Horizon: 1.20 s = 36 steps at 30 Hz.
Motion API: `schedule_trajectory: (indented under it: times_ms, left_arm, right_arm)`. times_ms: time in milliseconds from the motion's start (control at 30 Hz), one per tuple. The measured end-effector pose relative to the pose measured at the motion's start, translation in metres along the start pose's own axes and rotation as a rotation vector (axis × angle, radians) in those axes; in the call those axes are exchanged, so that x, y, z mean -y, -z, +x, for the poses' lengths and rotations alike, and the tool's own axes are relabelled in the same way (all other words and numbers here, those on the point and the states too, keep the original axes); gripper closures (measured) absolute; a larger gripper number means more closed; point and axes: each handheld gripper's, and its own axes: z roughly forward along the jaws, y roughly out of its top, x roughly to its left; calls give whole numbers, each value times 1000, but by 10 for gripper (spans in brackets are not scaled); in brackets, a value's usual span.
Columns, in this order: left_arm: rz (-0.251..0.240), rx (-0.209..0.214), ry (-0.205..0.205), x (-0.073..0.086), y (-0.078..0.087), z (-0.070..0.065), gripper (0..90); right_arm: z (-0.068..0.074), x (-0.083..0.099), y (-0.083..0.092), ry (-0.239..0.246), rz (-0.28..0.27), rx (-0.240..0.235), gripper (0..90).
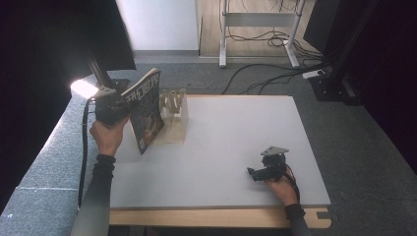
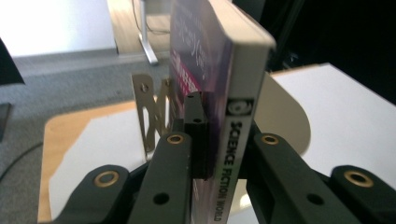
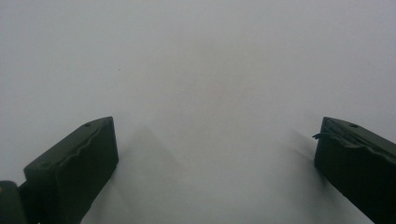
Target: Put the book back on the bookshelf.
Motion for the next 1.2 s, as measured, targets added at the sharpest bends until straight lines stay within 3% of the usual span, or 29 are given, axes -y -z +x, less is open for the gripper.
schedule_trajectory:
  times_ms: [100, 233, 367, 433, 467, 633, 733, 967, 1033, 1133, 1200]
  left_arm:
    - [112, -15, -30, -2, 4, -2, 814]
    - [229, 13, -9, -3, 5, 0, 779]
    - [261, 28, 8, -7, 5, 2, 760]
    - [242, -8, -12, -10, 5, 0, 815]
    - [217, -9, -3, -10, 5, 0, 823]
    - [89, 24, 48, -9, 1, 4, 828]
    - [50, -25, 34, -7, -5, 2, 827]
    - [25, -83, 62, 11, -6, 15, 817]
    - [11, -49, 92, 14, -5, 20, 798]
    - [20, -53, 69, 13, -8, 18, 737]
    - [12, -49, 59, 13, -9, 17, 634]
  right_arm:
    - [0, 0, 0, 0, 0, 0, 0]
    - [0, 0, 0, 0, 0, 0, 0]
    - [0, 0, 0, 0, 0, 0, 0]
    - [0, 0, 0, 0, 1, 0, 0]
    - [0, 0, 0, -1, -1, 1, 0]
    - [0, 0, 0, 0, 0, 0, 0]
    - [0, 0, 0, 0, 0, 0, 0]
    - [0, 0, 0, -1, -1, 1, 0]
    - [0, 0, 0, 0, 0, 1, 0]
    - [0, 0, 0, 1, 0, 1, 0]
    - [0, 0, 0, 1, 0, 2, 0]
